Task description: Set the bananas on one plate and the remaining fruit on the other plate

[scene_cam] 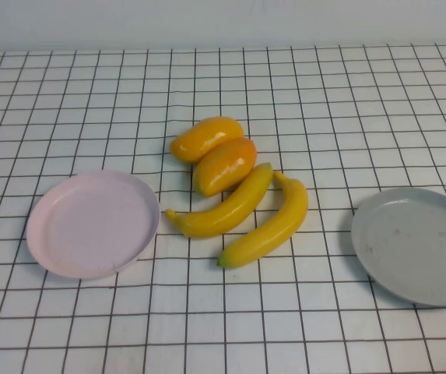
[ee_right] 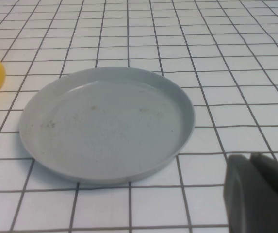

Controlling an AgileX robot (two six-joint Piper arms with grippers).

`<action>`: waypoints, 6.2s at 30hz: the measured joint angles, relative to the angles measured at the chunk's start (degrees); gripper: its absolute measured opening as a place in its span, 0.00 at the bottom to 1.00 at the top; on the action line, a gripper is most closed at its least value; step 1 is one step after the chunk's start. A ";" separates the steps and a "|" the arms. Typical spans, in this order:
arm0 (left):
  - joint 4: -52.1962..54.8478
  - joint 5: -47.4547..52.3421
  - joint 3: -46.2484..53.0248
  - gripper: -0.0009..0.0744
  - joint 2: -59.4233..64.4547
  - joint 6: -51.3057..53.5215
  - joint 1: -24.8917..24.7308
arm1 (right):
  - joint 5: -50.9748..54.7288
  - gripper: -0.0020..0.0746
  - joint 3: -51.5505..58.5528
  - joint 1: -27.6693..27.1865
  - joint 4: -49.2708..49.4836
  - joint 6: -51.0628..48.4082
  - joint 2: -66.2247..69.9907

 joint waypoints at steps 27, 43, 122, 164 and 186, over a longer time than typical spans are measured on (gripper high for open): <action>0.00 0.00 0.00 0.01 0.00 0.00 0.00 | 0.00 0.01 0.00 0.00 0.00 0.00 0.00; -35.56 -10.54 0.00 0.01 0.00 -5.86 0.00 | 0.00 0.01 0.00 0.00 0.00 0.00 0.00; -6.99 32.67 -115.44 0.69 132.33 24.83 -27.85 | 0.00 0.01 0.00 0.00 0.00 0.00 0.00; -0.23 19.44 -65.82 0.89 97.37 10.65 -10.54 | 0.00 0.00 0.00 0.00 0.00 0.00 0.00; 1.17 21.24 -105.24 0.90 122.71 26.89 -24.57 | 0.00 0.01 0.00 0.00 0.00 0.00 0.00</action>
